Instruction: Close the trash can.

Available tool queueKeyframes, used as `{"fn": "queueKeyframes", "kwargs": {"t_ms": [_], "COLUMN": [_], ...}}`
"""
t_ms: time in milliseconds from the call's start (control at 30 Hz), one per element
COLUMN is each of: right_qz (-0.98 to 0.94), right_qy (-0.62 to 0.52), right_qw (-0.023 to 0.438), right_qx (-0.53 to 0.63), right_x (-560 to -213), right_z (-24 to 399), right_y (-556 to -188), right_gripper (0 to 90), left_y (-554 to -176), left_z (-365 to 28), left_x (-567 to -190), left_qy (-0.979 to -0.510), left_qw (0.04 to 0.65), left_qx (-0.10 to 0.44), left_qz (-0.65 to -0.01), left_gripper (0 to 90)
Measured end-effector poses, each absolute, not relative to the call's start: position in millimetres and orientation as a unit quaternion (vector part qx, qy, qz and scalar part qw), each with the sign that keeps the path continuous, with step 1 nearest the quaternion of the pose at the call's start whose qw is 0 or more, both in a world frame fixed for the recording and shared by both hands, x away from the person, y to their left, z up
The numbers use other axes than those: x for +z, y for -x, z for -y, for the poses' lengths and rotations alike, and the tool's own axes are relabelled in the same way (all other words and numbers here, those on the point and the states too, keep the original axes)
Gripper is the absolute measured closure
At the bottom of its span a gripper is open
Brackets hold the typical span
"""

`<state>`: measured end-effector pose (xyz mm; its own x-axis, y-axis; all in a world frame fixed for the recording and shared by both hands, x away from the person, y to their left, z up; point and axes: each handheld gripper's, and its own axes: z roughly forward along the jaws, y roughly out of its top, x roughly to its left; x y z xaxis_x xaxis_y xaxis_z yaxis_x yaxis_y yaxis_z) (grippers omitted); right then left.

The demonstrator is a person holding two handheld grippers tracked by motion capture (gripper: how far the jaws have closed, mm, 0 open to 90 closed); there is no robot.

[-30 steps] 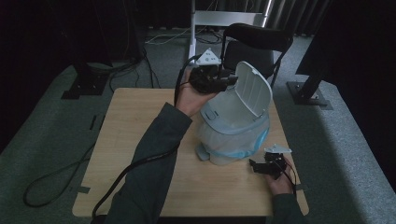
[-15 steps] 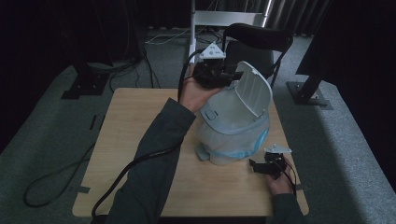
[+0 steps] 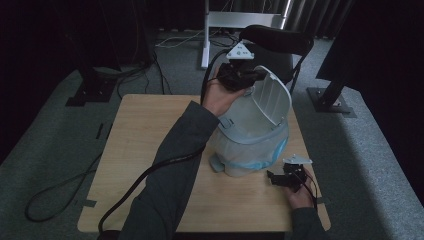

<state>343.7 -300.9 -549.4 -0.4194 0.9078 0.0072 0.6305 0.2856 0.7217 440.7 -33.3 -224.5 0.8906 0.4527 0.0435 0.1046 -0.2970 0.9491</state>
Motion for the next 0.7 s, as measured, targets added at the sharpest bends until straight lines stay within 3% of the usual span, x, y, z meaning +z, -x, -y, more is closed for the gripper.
{"fn": "queueKeyframes", "kwargs": {"t_ms": [700], "right_qz": [-0.774], "right_qy": [-0.497], "right_qw": [0.209], "right_qx": [0.332], "right_x": [-549], "right_z": [301], "right_y": [-344], "right_gripper": [11.3], "left_y": [-449], "left_z": [71], "left_x": [-225], "left_qy": [-0.786], "left_qw": [0.569], "left_qx": [0.152], "left_qz": [-0.185], "left_gripper": [89.1]}}
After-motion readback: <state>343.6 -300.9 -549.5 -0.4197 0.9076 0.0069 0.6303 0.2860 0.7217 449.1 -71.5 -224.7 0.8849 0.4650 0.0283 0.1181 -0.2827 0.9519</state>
